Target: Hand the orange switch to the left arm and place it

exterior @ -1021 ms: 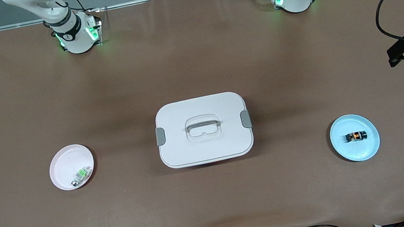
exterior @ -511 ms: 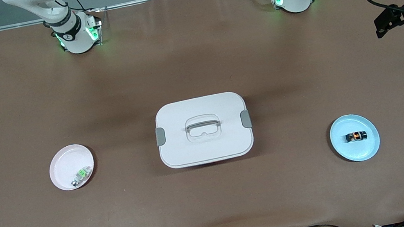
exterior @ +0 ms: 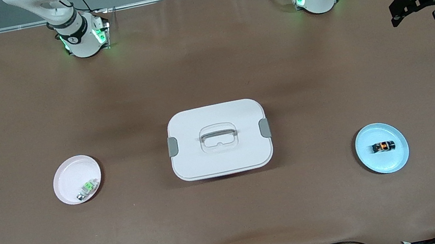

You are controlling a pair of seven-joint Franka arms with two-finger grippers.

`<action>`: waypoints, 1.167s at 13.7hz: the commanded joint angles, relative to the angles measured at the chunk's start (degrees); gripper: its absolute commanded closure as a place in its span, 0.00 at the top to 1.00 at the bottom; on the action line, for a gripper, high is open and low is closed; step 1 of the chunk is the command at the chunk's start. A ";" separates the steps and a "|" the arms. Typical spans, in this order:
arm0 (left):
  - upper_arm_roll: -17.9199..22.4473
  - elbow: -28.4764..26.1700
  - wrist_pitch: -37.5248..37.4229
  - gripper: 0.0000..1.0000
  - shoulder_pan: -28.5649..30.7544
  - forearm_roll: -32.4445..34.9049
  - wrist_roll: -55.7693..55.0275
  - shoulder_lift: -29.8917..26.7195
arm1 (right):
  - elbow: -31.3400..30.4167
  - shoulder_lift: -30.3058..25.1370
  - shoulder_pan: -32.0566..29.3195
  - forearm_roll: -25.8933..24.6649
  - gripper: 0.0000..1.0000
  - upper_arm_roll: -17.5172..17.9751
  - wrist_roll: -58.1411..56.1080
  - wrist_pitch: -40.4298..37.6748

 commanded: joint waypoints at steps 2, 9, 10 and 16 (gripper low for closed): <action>2.12 -1.28 0.03 1.00 -1.83 -0.75 0.74 -1.83 | -0.97 -1.22 -0.94 0.78 1.00 0.61 0.68 0.37; 2.39 5.05 -0.85 1.00 -1.21 -0.84 0.31 3.01 | -0.70 -1.04 -0.93 0.78 1.00 0.70 0.33 0.90; 2.39 5.14 -0.85 1.00 -1.30 -0.93 0.22 3.62 | -0.70 -1.04 -0.94 0.78 1.00 0.61 0.33 0.90; 2.48 5.67 -0.94 1.00 -1.04 -0.84 0.13 4.15 | -0.70 -1.31 -0.67 0.70 1.00 0.70 0.59 0.98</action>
